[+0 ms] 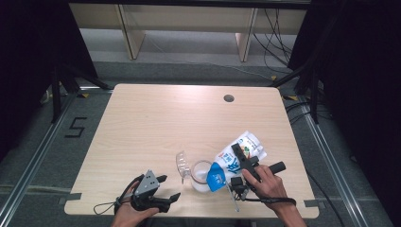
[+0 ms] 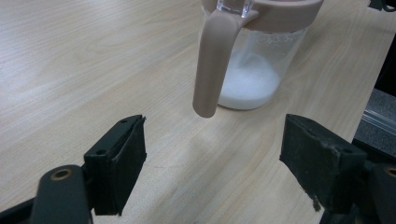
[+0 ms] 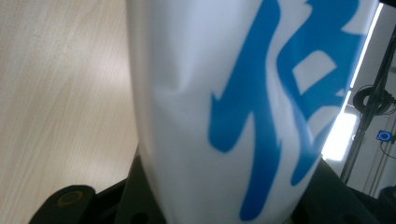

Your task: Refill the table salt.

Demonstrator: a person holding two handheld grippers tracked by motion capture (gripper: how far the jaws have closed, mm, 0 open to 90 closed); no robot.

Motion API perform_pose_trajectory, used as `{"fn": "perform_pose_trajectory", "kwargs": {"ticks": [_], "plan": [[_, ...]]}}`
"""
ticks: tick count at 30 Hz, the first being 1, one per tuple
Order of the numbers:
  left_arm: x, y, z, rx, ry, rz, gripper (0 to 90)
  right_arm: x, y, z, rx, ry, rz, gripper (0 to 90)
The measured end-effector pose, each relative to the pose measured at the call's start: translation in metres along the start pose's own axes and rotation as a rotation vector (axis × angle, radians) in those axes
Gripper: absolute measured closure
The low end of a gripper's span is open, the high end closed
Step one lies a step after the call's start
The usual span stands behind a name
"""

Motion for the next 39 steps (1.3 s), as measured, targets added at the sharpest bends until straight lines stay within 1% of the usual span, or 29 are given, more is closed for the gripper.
{"fn": "perform_pose_trajectory", "kwargs": {"ticks": [4,6,7,9,11,14,15,17,18,19,21,22,23,24,25,27,28,31,34,38,39], "plan": [[0.0001,-0.0003,0.0001,0.005,0.000,0.001,21.7,0.0002,0.0003,-0.0002,0.000,-0.006,-0.004,64.5],[0.0001,-0.0003,0.0000,0.005,0.000,0.000,21.7,-0.0002,0.0000,0.0005,0.001,0.005,0.000,64.6],[0.0002,-0.0002,-0.0001,0.005,-0.001,0.000,21.7,0.0000,0.0001,0.0000,0.000,-0.002,-0.002,64.7],[0.0001,-0.0001,0.0000,-0.002,-0.001,-0.001,21.8,0.0000,-0.0001,-0.0001,0.002,0.000,0.001,64.8],[0.0002,-0.0003,-0.0001,0.005,-0.001,0.000,21.7,0.0005,-0.0003,-0.0015,-0.003,-0.016,-0.002,64.9],[0.0002,-0.0002,-0.0001,0.005,-0.001,0.000,21.7,0.0000,-0.0008,-0.0036,-0.008,-0.039,0.004,65.1],[0.0002,0.0000,0.0000,-0.001,-0.001,-0.001,21.7,0.0002,0.0001,-0.0040,-0.010,-0.041,-0.005,65.1],[0.0002,0.0000,0.0000,0.000,-0.001,-0.002,21.7,-0.0008,-0.0006,-0.0026,-0.005,-0.022,0.006,65.2],[0.0002,-0.0002,-0.0001,0.005,0.000,0.000,21.7,-0.0008,-0.0007,-0.0026,-0.005,-0.019,0.007,65.2],[0.0002,-0.0002,-0.0001,0.005,0.000,0.000,21.7,-0.0008,-0.0007,-0.0025,-0.004,-0.019,0.007,65.3],[0.0002,-0.0003,-0.0001,0.005,0.000,0.000,21.7,0.0001,-0.0001,-0.0036,-0.009,-0.036,-0.001,65.3],[0.0003,-0.0004,-0.0001,0.005,0.000,0.000,21.7,-0.0005,-0.0011,-0.0017,-0.001,-0.015,0.011,65.3],[0.0003,-0.0004,-0.0001,0.005,0.000,0.000,21.7,-0.0003,-0.0009,-0.0017,0.001,-0.018,0.007,65.4],[0.0003,-0.0004,-0.0001,0.005,0.000,0.000,21.7,0.0002,-0.0010,-0.0031,-0.003,-0.035,0.004,65.5],[0.0003,-0.0004,-0.0001,0.006,0.000,-0.001,21.7,-0.0004,-0.0011,-0.0018,-0.002,-0.016,0.010,65.5],[0.0003,-0.0004,-0.0001,0.005,0.000,0.000,21.7,-0.0005,-0.0011,-0.0020,-0.002,-0.017,0.010,65.5],[0.0003,-0.0004,0.0000,0.005,0.001,0.000,21.7,0.0001,-0.0003,-0.0036,-0.007,-0.033,-0.002,65.5],[0.0003,-0.0005,0.0000,0.005,0.001,0.000,21.7,-0.0001,-0.0005,-0.0034,-0.007,-0.032,0.001,65.5],[0.0004,-0.0004,0.0001,0.003,0.003,-0.001,21.7,-0.0003,-0.0010,-0.0019,0.001,-0.020,0.008,65.6],[0.0004,-0.0003,0.0001,0.004,0.004,-0.001,21.7,-0.0001,-0.0010,-0.0022,0.000,-0.021,0.006,65.7],[0.0004,-0.0004,-0.0002,0.006,-0.001,0.000,21.7,0.0000,-0.0010,-0.0025,-0.001,-0.021,0.005,65.7]]}}
Point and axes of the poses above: each handheld gripper's, and its own axes: y roughly forward along the jaws, x roughly out of its top, z roughly to its left, the point moved 3 cm from there along y, roughly forward along the jaws, and after that the axes turned 9 degrees about y, right-handed, at the moved point
